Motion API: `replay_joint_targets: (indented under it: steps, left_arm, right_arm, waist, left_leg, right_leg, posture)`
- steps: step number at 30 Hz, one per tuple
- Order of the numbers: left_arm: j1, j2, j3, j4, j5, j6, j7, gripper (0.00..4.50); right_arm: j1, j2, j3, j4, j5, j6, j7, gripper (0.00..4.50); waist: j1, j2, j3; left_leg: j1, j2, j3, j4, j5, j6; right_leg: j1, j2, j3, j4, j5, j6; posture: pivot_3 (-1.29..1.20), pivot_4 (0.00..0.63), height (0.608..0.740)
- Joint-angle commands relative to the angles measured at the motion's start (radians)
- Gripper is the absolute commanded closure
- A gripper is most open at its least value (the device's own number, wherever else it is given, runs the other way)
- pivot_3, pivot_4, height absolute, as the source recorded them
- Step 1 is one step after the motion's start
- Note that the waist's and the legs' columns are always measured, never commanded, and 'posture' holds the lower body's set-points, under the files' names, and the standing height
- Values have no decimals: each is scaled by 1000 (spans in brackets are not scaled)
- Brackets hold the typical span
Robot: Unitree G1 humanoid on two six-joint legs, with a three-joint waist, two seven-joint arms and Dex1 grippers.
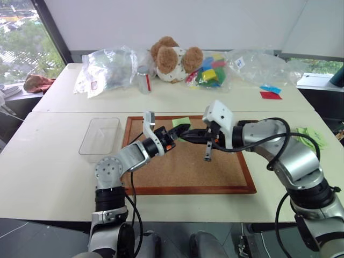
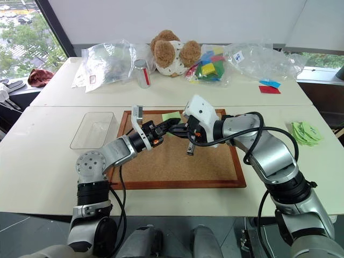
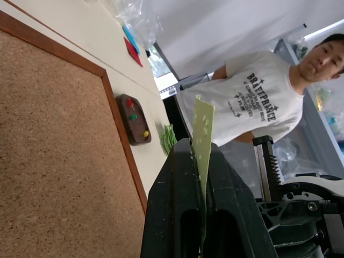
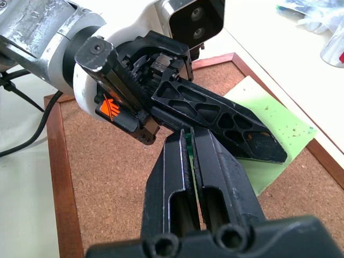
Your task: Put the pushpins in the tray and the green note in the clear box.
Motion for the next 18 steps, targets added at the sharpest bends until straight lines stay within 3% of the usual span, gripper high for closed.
replay_joint_targets:
  steps: [1,18]
  left_arm:
    - [11,13,0,-15,-13,-21,-11,4432]
    - [14,38,-21,25,48,-97,-64,4432]
  right_arm:
    - [-36,-9,-53,-21,11,5,-13,4500]
    - [-82,-32,-125,-48,63,96,-44,4500]
  waist:
    - [0,0,0]
    - [0,0,0]
  left_leg:
    - [0,0,0,0,0,0]
    - [0,0,0,0,0,0]
  right_leg:
    - [0,0,0,0,0,0]
    - [0,0,0,0,0,0]
  posture:
    - [0,150,740]
    - [0,150,740]
